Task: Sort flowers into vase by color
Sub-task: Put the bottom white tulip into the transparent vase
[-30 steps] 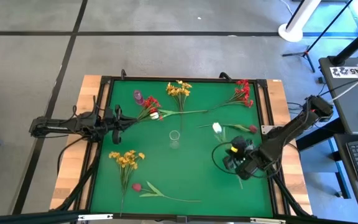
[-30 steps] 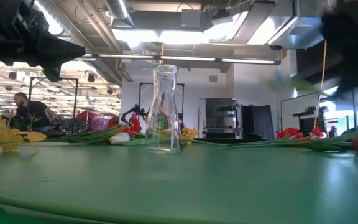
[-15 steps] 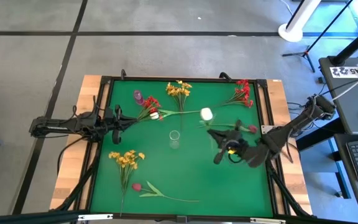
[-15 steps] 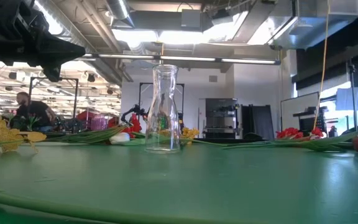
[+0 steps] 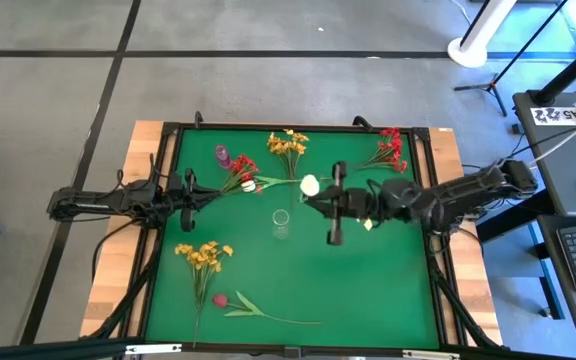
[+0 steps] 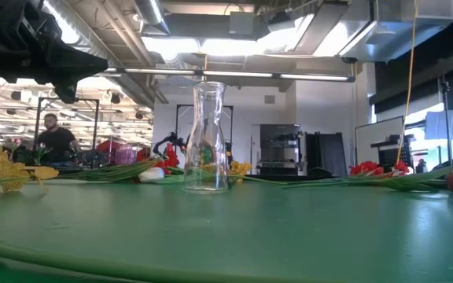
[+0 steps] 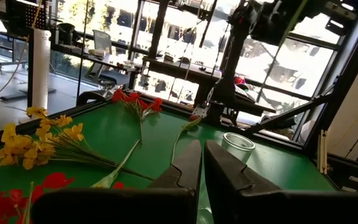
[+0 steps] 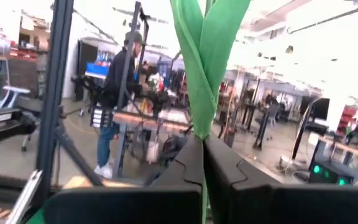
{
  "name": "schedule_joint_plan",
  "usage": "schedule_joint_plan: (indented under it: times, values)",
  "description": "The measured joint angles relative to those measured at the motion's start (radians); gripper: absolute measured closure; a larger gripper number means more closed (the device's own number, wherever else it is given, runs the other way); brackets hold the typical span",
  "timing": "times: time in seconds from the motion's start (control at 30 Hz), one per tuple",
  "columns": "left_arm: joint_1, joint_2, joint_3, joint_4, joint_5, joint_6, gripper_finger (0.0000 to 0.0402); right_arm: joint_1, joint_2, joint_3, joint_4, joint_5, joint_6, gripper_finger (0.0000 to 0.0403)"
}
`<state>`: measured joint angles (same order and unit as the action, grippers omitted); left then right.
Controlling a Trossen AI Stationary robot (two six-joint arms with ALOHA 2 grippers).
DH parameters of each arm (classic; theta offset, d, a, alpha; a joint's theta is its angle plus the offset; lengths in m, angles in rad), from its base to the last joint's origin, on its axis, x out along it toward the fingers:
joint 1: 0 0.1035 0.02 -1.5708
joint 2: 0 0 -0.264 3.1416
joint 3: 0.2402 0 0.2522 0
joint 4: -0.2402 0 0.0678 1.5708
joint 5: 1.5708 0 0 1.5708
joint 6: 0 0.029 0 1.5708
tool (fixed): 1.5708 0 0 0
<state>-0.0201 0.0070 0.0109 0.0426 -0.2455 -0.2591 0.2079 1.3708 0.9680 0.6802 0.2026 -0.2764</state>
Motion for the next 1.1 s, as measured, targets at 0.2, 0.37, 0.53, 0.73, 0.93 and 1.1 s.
schedule_joint_plan:
  times: [0.2,0.37,0.53,0.73,0.93,1.1]
  values:
    - [0.0,0.0,0.0,0.0,0.0,0.0,0.0385,-0.12,0.117,-0.002,0.106,-0.123,0.061,0.0403]
    - [0.0,0.0,0.0,0.0,0.0,0.0,0.0385,-0.159,0.206,-0.002,0.168,-0.157,0.115,0.0403]
    - [0.0,0.0,0.0,0.0,0.0,0.0,0.0385,-0.163,0.238,-0.002,0.156,-0.154,0.129,0.0403]
    - [0.0,0.0,0.0,0.0,0.0,0.0,0.0385,-0.163,0.229,-0.002,0.16,-0.152,0.143,0.0403]
    - [0.0,0.0,0.0,0.0,0.0,0.0,0.0385,-0.163,0.191,-0.001,0.182,-0.152,0.141,0.0403]
    - [0.0,0.0,0.0,0.0,0.0,0.0,0.0385,-0.162,0.161,-0.001,0.145,-0.168,0.18,0.0403]
